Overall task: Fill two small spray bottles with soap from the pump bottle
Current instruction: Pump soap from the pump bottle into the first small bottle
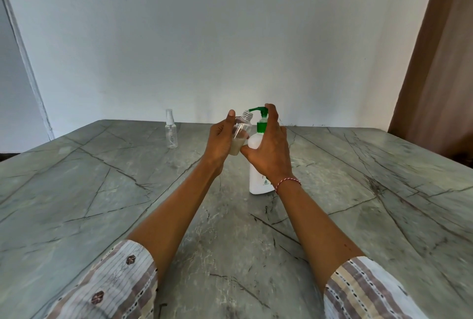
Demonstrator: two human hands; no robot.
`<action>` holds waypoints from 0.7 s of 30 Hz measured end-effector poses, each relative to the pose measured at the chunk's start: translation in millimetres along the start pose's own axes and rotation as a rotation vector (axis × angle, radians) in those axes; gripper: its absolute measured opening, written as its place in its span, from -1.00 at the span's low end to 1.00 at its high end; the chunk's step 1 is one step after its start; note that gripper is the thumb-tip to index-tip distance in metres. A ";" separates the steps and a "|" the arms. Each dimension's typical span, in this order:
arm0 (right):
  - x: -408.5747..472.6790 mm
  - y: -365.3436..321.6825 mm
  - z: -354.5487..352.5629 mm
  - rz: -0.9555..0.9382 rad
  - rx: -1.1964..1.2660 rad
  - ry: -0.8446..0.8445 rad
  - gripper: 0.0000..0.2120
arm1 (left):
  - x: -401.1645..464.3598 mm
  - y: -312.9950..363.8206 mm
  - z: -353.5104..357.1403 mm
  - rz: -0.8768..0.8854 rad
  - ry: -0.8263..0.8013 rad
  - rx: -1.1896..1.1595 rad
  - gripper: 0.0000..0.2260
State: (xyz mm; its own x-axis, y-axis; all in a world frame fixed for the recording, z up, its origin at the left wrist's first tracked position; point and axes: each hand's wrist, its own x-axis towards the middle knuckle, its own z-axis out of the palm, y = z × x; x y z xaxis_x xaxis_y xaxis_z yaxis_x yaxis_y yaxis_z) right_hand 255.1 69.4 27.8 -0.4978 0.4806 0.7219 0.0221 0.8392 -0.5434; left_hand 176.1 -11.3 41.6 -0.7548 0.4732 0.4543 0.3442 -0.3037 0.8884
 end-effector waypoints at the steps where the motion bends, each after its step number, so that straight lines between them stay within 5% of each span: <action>1: -0.2 -0.1 0.2 0.002 0.004 -0.002 -0.03 | -0.2 0.0 0.1 0.001 0.000 -0.004 -0.61; 21: -0.4 0.3 0.1 0.006 -0.012 -0.008 0.01 | -2.3 3.4 0.7 0.011 0.000 -0.003 -0.65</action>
State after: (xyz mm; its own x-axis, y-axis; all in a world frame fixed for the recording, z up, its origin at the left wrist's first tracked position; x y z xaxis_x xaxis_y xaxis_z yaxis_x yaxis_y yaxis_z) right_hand 255.3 69.4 27.3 -0.5044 0.4839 0.7152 0.0353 0.8391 -0.5428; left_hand 179.4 -12.9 43.7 -0.7512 0.4695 0.4640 0.3507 -0.3116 0.8831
